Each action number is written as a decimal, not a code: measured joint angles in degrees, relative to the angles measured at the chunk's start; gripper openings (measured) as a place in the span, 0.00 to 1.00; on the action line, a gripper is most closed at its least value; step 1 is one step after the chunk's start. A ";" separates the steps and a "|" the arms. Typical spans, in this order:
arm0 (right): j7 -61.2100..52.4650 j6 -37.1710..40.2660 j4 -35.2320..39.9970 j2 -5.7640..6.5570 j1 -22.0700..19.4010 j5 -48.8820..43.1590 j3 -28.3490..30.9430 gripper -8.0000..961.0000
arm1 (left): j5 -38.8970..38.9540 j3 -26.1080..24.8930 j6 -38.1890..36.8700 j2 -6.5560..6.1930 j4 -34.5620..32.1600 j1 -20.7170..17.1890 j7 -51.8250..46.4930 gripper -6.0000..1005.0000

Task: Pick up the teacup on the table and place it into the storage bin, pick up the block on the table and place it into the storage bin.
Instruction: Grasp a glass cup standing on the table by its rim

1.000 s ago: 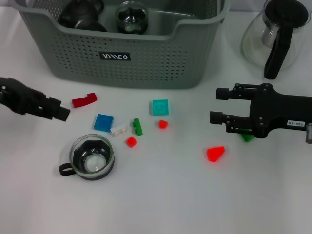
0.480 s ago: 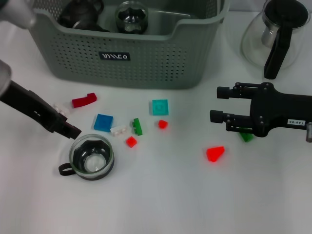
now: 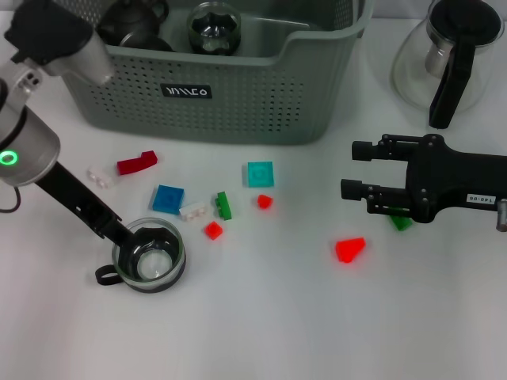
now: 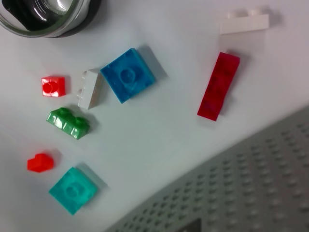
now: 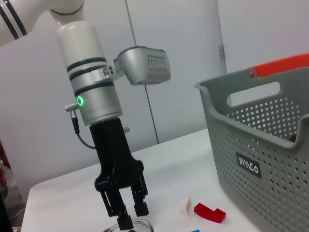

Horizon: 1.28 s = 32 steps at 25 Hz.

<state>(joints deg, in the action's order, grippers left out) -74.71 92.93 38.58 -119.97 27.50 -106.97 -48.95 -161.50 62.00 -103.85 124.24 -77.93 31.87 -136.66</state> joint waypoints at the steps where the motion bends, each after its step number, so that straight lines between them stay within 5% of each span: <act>1: 0.00 -0.01 0.00 0.00 0.03 0.00 0.00 0.70 | -0.02 0.44 0.26 -0.01 0.29 -0.05 -0.30 0.52; 17: 0.01 -0.04 -0.22 0.00 0.03 -0.01 -0.04 0.70 | -1.85 3.73 4.81 -0.25 4.98 0.79 -3.87 0.52; 25: 0.30 -0.06 -0.79 0.15 -0.03 -0.08 0.00 0.70 | -2.20 3.14 5.93 -1.40 4.80 0.98 -6.60 0.52; 32: 0.33 -0.10 -0.79 0.18 -0.06 -0.09 0.00 0.70 | -2.12 5.99 4.71 -0.28 4.99 1.02 -5.89 0.52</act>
<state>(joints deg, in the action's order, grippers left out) -74.38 92.83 37.79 -119.79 27.44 -107.06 -48.95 -163.62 67.99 -99.14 123.96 -72.94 32.88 -142.56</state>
